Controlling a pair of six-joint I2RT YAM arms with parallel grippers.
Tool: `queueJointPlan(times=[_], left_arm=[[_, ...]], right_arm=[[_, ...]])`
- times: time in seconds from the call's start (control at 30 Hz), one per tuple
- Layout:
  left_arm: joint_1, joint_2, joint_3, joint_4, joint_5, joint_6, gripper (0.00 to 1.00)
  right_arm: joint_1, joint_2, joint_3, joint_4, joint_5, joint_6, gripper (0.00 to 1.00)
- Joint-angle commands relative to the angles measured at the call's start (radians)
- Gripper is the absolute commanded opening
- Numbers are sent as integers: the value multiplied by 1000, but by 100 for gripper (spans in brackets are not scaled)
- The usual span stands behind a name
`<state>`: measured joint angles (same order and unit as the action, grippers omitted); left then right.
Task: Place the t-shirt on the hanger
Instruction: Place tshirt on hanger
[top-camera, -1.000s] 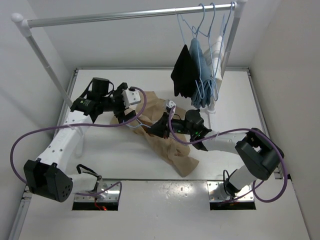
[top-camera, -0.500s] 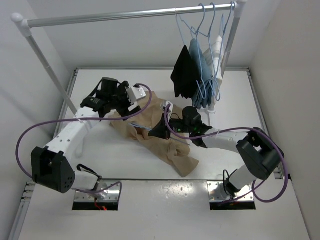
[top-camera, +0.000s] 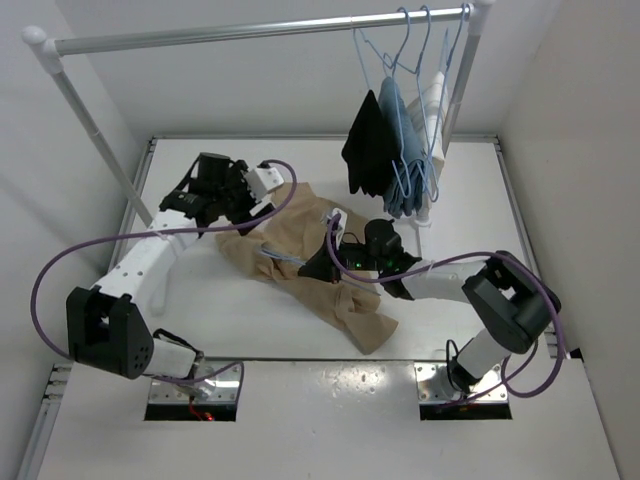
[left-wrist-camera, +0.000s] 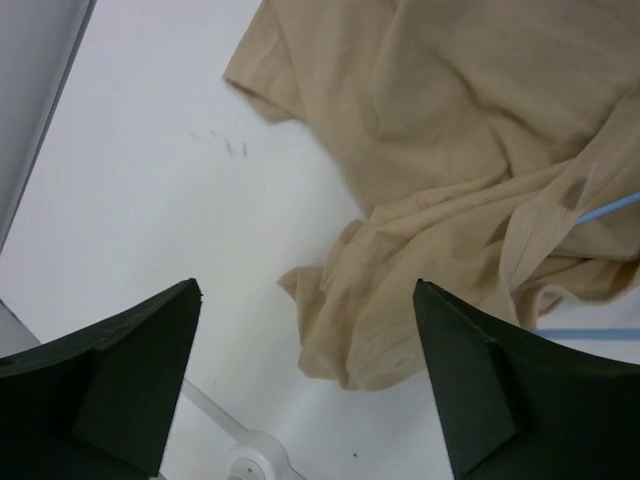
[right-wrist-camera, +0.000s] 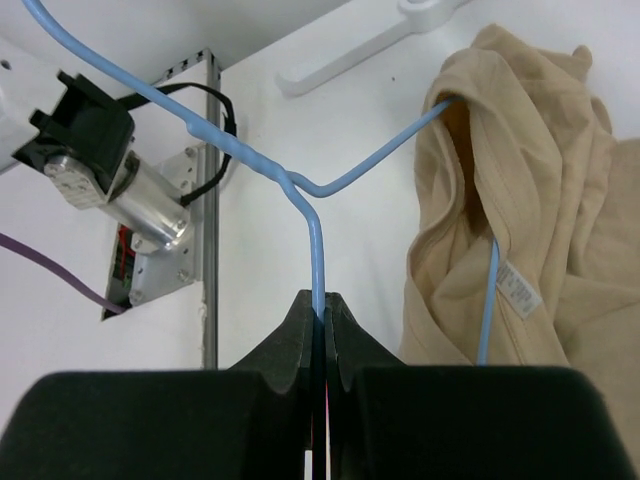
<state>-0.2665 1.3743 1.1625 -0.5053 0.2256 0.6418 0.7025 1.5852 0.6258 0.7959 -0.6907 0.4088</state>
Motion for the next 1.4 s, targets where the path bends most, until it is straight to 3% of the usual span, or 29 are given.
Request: queueJointPlan(times=[0.0, 0.07, 0.17, 0.27, 0.3, 0.37, 0.43, 0.63, 0.8, 0.9, 1.23, 1.37], left_arm=[[78, -26, 43, 42, 26, -30, 89], [130, -17, 43, 42, 40, -15, 80], [185, -7, 13, 31, 108, 45, 80], [237, -47, -49, -12, 298, 230, 86], [265, -78, -64, -36, 351, 369, 88], [265, -87, -75, -175, 455, 531, 91], [254, -63, -75, -269, 484, 701, 96], [207, 74, -24, -455, 503, 875, 100], [185, 118, -55, -466, 515, 940, 100], [148, 132, -69, -412, 501, 914, 92], [130, 190, -99, -392, 532, 904, 37], [130, 190, -110, -401, 555, 904, 23]], right_arm=[[0, 41, -31, 186, 7, 18, 0], [0, 41, -46, 253, 17, 33, 0], [0, 65, -43, 264, 17, 58, 0], [0, 76, -34, 264, 5, 58, 0], [0, 76, -34, 264, 5, 58, 0], [0, 76, -34, 264, 5, 58, 0], [0, 87, -25, 273, 5, 58, 0], [0, 87, -24, 282, 5, 58, 0], [0, 87, -24, 293, 5, 58, 0], [0, 87, -14, 293, 5, 58, 0], [0, 78, -5, 284, 14, 58, 0], [0, 78, -5, 275, 14, 58, 0]])
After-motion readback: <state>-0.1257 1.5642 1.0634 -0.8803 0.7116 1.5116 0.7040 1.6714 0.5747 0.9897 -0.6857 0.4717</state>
